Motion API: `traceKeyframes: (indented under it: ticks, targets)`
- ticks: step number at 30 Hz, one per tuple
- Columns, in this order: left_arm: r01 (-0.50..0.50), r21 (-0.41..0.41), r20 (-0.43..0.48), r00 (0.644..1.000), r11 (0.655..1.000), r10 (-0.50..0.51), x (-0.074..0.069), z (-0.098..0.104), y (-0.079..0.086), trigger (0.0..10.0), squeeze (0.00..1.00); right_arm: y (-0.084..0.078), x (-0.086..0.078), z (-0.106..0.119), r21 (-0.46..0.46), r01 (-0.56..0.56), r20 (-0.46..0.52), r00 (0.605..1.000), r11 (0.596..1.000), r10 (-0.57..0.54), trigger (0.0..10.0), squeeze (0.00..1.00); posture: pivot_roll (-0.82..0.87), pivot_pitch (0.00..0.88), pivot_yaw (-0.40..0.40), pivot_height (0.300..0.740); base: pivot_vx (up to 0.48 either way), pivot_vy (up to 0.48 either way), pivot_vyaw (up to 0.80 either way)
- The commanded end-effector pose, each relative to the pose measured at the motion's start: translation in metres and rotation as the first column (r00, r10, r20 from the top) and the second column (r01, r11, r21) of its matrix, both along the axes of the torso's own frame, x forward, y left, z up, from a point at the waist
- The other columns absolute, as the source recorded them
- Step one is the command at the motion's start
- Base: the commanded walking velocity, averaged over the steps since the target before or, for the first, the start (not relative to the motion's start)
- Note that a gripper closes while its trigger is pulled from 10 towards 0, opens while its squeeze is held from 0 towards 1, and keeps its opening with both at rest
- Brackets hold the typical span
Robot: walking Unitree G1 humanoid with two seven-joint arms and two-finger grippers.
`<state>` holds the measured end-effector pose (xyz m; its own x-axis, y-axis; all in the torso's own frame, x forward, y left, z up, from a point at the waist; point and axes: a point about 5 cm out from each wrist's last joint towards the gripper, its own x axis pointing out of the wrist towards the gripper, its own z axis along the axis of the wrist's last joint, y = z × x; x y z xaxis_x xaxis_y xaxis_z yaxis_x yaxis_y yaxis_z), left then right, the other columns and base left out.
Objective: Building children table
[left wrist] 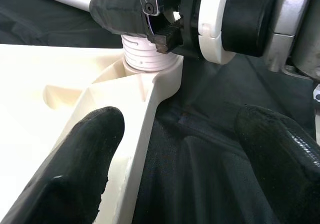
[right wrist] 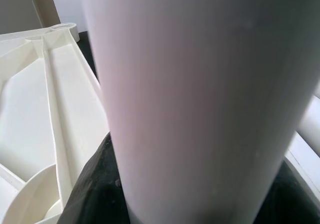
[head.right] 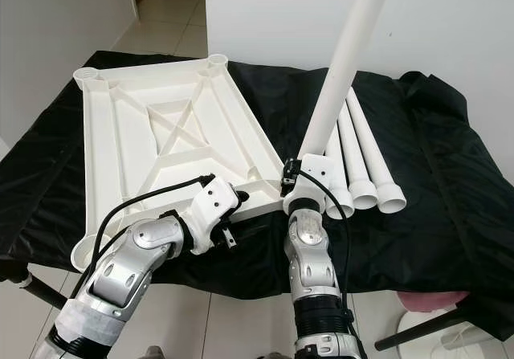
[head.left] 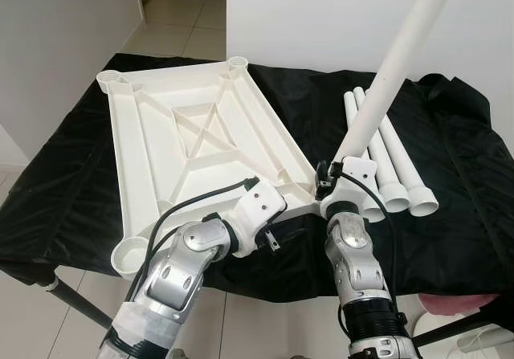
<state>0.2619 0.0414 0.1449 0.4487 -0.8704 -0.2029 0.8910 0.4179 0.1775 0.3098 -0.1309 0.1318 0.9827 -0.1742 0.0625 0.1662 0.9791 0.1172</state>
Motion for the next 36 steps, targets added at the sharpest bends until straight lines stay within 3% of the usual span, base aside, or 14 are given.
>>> traceKeyframes:
  ticks: [1,10,11,14,15,23,24,25,26,31,32,34,36]
  targets:
    - [-0.056,-0.009,0.012,0.998,0.998,0.056,0.001,0.001,0.0,10.0,0.0,-0.004,-0.003,0.003,0.021,0.026,0.005,1.0,0.999,-0.026,10.0,0.0,-0.03,0.0,-0.049,0.74,0.0,0.0,0.0]
    - [-0.067,-0.013,0.01,0.998,0.998,0.067,0.001,0.002,0.001,10.0,0.0,0.0,-0.003,0.006,0.023,0.022,0.009,1.0,1.0,-0.022,10.0,0.0,-0.03,0.0,-0.05,0.74,0.0,0.0,0.0]
    - [-0.068,-0.013,0.009,0.998,0.998,0.068,0.001,0.002,0.001,10.0,0.0,-0.001,-0.003,0.007,0.025,0.014,0.016,1.0,1.0,-0.014,10.0,0.89,-0.03,0.0,-0.051,0.74,0.0,0.0,0.0]
    - [-0.07,-0.013,0.008,0.997,0.997,0.07,0.001,0.001,0.002,10.0,0.0,-0.002,-0.003,0.008,0.028,0.004,0.024,1.0,1.0,-0.005,10.0,0.89,-0.03,0.0,-0.051,0.74,0.0,0.0,0.0]
    - [-0.072,-0.012,0.008,0.997,0.997,0.072,0.001,0.002,0.002,10.0,0.0,-0.002,-0.004,0.01,0.034,-0.02,0.036,0.999,0.999,0.019,10.0,1.0,-0.03,0.0,-0.052,0.74,0.0,0.0,0.0]
    - [-0.073,-0.014,0.009,0.997,0.997,0.073,0.001,0.002,0.002,10.0,0.0,-0.003,-0.008,0.016,0.017,-0.144,0.081,0.987,0.989,0.142,10.0,1.0,-0.03,0.0,-0.05,0.74,0.0,0.0,0.0]
    - [-0.071,-0.012,0.009,0.997,0.997,0.071,0.001,0.002,0.002,10.0,0.0,-0.004,-0.008,0.015,0.011,-0.173,0.079,0.982,0.985,0.172,10.0,0.56,-0.03,0.0,-0.048,0.74,0.0,0.0,0.0]
    - [-0.071,-0.012,0.009,0.997,0.997,0.071,0.001,0.002,0.002,10.0,0.0,-0.004,-0.008,0.015,0.011,-0.173,0.079,0.982,0.985,0.172,10.0,0.56,-0.03,0.0,-0.048,0.74,0.0,0.0,0.0]
    - [-0.068,-0.009,0.009,0.998,0.998,0.068,0.001,0.002,0.003,10.0,0.0,-0.005,-0.008,0.014,0.002,-0.206,0.079,0.975,0.978,0.206,10.0,0.04,-0.03,0.0,-0.048,0.74,0.0,0.0,0.0]
    - [-0.063,-0.005,0.01,0.998,0.998,0.063,0.001,0.003,0.004,10.0,0.0,-0.007,-0.008,0.012,-0.038,-0.299,0.073,0.951,0.954,0.301,10.0,0.0,-0.02,0.0,-0.047,0.74,0.0,0.0,0.0]
    - [-0.059,-0.009,0.009,0.998,0.998,0.059,0.001,0.004,0.004,10.0,0.0,-0.01,-0.006,0.009,-0.077,-0.381,0.062,0.92,0.921,0.386,10.0,0.0,-0.02,0.0,-0.046,0.74,0.0,0.0,0.0]
    - [-0.057,-0.011,0.008,0.998,0.998,0.057,0.001,0.005,0.005,10.0,0.0,-0.011,-0.006,0.009,-0.091,-0.412,0.058,0.907,0.907,0.417,10.0,0.0,-0.02,0.0,-0.046,0.74,0.0,0.0,0.0]
    - [-0.043,-0.023,0.004,0.999,0.999,0.043,0.003,0.009,0.008,10.0,0.0,-0.012,-0.001,0.005,-0.154,-0.537,0.008,0.839,0.829,0.545,10.0,0.0,-0.02,0.0,-0.042,0.74,0.0,0.0,0.0]
